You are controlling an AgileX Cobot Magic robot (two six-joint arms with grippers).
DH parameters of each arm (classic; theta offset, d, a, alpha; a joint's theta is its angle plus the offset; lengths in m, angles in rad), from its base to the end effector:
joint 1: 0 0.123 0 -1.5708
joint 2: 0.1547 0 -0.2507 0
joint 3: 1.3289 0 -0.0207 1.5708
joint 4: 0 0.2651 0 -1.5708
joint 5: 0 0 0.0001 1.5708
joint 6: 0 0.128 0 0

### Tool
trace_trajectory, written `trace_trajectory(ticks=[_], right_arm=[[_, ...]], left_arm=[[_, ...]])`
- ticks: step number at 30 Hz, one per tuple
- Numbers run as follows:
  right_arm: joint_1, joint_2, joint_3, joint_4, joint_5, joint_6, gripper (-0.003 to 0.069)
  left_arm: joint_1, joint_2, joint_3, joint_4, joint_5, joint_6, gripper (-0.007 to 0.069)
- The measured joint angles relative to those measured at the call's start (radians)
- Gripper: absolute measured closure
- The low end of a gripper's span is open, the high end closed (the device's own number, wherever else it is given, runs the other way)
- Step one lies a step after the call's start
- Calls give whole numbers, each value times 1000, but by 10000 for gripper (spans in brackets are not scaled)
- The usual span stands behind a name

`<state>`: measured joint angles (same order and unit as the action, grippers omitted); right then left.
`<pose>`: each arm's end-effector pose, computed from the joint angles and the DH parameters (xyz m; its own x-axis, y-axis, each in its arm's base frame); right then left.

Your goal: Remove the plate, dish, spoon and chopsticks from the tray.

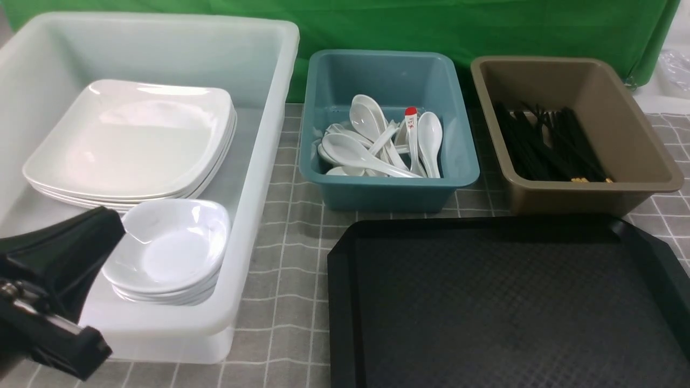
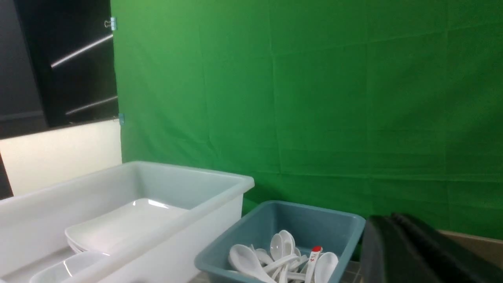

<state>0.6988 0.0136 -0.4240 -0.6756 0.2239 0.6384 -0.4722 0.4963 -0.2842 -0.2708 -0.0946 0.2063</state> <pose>0.0851 0.0482 0.3497 0.2554 0.1824 -0.9495 -0.5300 0.8477 0.0203 0.1743 -0.0854 0.2580 -0.0573 -0.0418 -0.9975 0.4294 0.9009 -0.0624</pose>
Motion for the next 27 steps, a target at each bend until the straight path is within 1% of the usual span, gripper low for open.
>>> trace_trajectory(ticks=[1,4,13,24,27], right_arm=[[0,-1,0,0,0,1,606],[0,-4,0,0,2,1,601],[0,-4,0,0,4,1,599],[0,-4,0,0,4,1,571],[0,-4,0,0,4,1,568]], left_arm=[[0,0,2,32,0,0,622],[0,0,2,50,1,0,622],[0,0,2,57,4,-1,622],[0,0,2,58,4,1,622],[6,-23,2,71,25,-30,622]])
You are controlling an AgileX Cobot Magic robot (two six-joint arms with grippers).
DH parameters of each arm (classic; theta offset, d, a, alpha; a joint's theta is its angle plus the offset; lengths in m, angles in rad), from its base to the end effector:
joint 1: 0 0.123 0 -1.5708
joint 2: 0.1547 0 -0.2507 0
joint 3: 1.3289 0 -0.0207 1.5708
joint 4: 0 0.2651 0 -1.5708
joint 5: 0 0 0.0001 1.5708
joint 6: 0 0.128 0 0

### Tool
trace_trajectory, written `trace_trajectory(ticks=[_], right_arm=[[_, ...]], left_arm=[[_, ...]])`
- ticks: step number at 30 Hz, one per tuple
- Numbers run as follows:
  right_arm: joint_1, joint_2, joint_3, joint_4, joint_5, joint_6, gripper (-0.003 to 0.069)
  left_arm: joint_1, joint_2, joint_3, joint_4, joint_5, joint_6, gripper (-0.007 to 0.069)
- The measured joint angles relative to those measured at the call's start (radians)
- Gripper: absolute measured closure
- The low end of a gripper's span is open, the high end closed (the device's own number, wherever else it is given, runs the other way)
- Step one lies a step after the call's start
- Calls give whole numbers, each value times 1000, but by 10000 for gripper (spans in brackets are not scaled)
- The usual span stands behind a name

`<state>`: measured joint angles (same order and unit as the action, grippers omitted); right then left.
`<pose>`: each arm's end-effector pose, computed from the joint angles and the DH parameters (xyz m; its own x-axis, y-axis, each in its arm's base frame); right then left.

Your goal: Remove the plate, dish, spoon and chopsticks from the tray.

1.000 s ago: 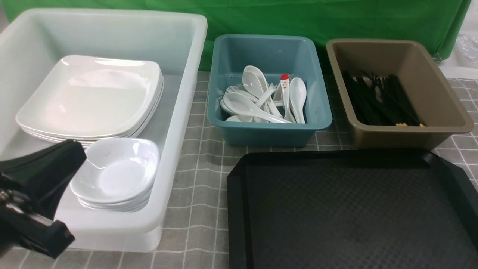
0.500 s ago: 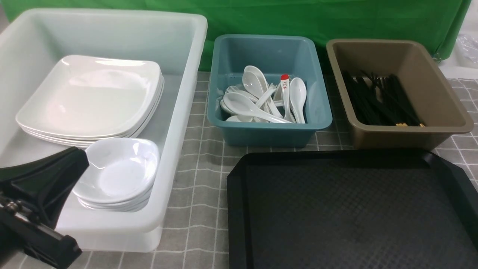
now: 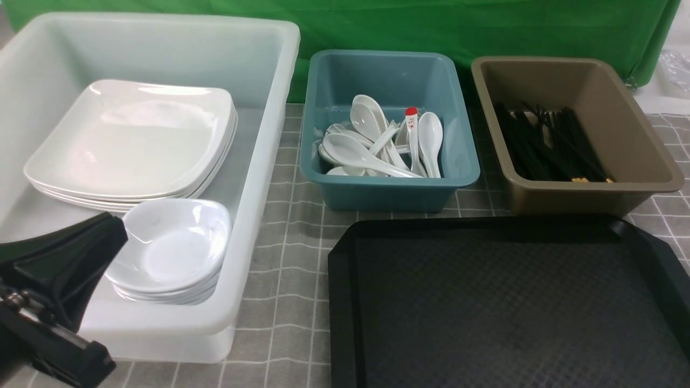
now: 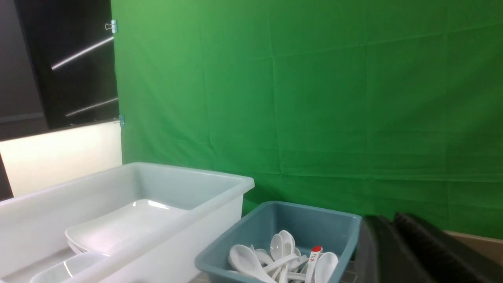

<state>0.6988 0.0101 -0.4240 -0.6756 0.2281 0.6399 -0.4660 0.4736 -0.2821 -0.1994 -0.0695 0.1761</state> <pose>0.0848 0.0475 0.3496 0.2544 0.1841 -0.9494 -0.5284 0.8487 0.0230 0.1713 -0.0842 0.2586 -0.0423 -0.0043 -0.9991 0.4361 0.8996 -0.0223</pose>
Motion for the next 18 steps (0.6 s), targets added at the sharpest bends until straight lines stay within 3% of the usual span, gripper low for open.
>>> trace_trajectory(ticks=[4,10,14,18], right_arm=[[0,0,0,0,0,0,560],[0,0,0,0,0,0,537],[0,0,0,0,0,0,520],[0,0,0,0,0,0,515]], left_arm=[[73,-83,15,23,39,-57,622],[363,-345,161,60,108,-87,622],[486,-450,252,62,121,-88,622],[522,-473,287,68,174,-91,622]])
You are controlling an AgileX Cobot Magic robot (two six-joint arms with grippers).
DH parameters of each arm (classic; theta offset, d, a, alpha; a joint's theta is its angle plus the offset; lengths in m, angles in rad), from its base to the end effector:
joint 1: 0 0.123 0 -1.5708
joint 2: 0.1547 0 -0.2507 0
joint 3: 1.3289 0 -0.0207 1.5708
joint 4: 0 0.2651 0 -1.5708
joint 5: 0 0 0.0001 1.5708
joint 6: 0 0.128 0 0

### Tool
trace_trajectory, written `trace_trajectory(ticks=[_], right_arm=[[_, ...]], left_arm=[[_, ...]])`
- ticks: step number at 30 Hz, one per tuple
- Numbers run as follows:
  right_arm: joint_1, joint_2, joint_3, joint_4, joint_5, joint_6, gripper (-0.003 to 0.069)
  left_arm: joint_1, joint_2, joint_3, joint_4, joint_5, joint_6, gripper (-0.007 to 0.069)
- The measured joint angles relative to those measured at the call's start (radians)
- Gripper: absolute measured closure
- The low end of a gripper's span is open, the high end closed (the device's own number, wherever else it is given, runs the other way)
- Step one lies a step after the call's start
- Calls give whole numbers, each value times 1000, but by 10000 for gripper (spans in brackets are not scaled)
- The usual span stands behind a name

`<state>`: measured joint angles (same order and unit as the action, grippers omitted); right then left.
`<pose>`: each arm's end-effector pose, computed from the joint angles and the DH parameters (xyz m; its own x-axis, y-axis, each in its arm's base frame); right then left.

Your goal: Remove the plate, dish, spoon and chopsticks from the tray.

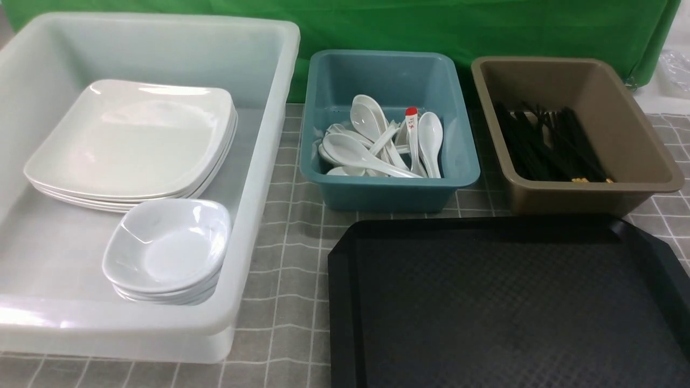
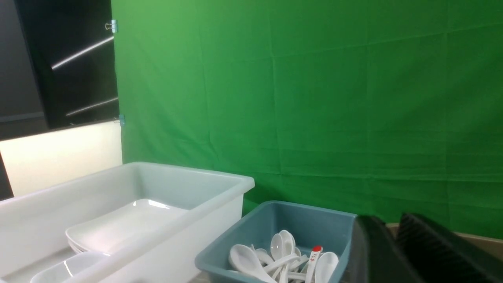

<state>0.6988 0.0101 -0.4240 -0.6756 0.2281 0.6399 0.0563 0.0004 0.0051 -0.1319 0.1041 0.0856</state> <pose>0.0848 0.0475 0.3496 0.2544 0.1841 -0.9494 -0.5284 0.8487 0.0230 0.1427 0.0063 0.2011 -0.0195 -0.0467 -0.9987 -0.0436 0.9980 -0.0459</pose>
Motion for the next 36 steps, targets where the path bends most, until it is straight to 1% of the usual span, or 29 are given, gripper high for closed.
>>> trace_trajectory(ticks=[4,6,22,27,36], right_arm=[[0,0,0,0,1,0,509],[0,0,0,0,1,0,505],[0,0,0,0,2,0,462],[0,0,0,0,2,0,459],[0,0,9,0,-6,-2,426]], left_arm=[[-22,-1,1,29,97,-3,622],[-34,-1,1,34,115,-3,622],[-38,-1,1,50,119,3,622],[-38,-1,1,53,119,3,622],[-38,-1,1,54,119,3,621]])
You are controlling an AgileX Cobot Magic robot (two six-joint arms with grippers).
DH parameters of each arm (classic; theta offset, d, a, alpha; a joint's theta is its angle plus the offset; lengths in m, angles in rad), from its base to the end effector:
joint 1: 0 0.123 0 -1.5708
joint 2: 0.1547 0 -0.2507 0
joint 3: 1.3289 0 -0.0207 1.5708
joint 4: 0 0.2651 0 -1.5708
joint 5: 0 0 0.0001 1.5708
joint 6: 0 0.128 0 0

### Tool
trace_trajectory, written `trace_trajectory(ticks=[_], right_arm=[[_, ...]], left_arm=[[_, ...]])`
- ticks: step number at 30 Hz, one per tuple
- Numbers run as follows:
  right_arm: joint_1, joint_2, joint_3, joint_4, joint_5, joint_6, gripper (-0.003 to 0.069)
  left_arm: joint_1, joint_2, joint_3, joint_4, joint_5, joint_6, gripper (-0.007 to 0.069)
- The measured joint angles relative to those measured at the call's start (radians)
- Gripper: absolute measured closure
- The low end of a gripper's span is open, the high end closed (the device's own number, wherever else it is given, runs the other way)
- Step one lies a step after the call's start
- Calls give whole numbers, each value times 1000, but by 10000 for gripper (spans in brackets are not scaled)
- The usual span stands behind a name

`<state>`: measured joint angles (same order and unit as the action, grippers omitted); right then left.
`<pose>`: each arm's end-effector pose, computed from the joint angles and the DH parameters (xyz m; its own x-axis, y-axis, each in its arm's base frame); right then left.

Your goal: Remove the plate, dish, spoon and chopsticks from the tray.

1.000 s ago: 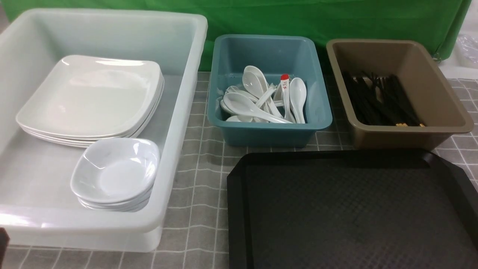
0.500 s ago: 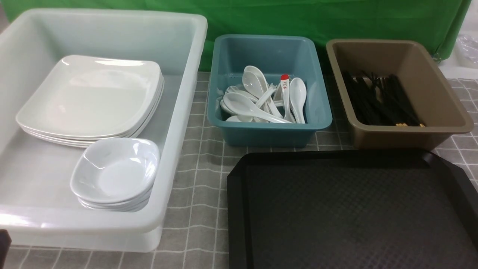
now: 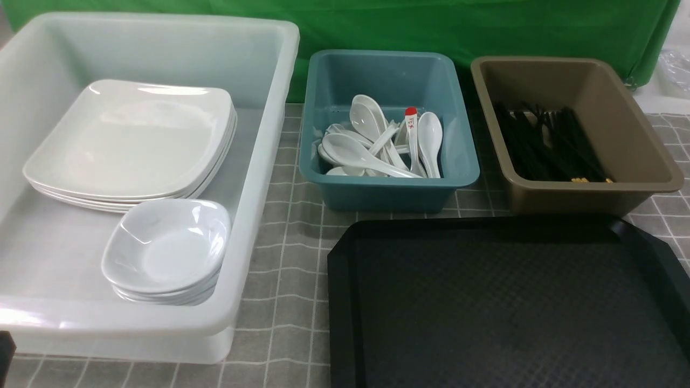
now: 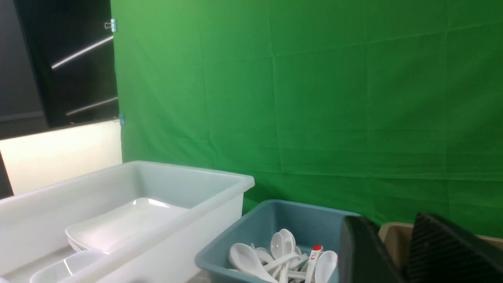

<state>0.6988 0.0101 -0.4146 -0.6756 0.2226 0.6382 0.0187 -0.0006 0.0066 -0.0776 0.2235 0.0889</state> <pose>0.0857 0.0489 0.3470 0.2520 0.1791 -0.9510 -0.5305 0.8475 0.0190 0.1415 0.0004 0.1854 -0.1412 0.0106 -0.9899 0.0002 0.9999 0.0107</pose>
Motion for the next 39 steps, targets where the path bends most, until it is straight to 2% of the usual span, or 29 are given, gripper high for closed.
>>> trace_trajectory(ticks=[4,6,8,10,14,19,23,28,32,35,39], right_arm=[[0,0,2,50,-33,-32,424],[0,0,2,198,-78,-182,424],[0,0,8,407,-116,-407,424],[0,0,15,524,-129,-530,424],[0,0,21,610,-131,-585,424],[-18,-6,24,621,-114,-601,424],[-166,-12,66,622,-90,-630,424],[-540,-10,263,622,-81,-705,422],[-679,-10,399,622,-62,-709,422],[-728,-10,422,625,15,-709,422],[-740,-10,423,625,34,-709,422]], left_arm=[[0,0,0,0,0,0,621],[0,0,0,0,0,0,621],[0,0,0,0,1,0,621],[0,0,0,0,1,0,621],[0,0,0,0,1,0,621],[0,0,0,0,2,0,621],[0,0,0,0,4,0,621],[0,0,0,0,6,0,621],[0,0,0,0,7,1,621],[0,-1,0,0,7,2,621],[0,-1,0,0,7,2,621]])
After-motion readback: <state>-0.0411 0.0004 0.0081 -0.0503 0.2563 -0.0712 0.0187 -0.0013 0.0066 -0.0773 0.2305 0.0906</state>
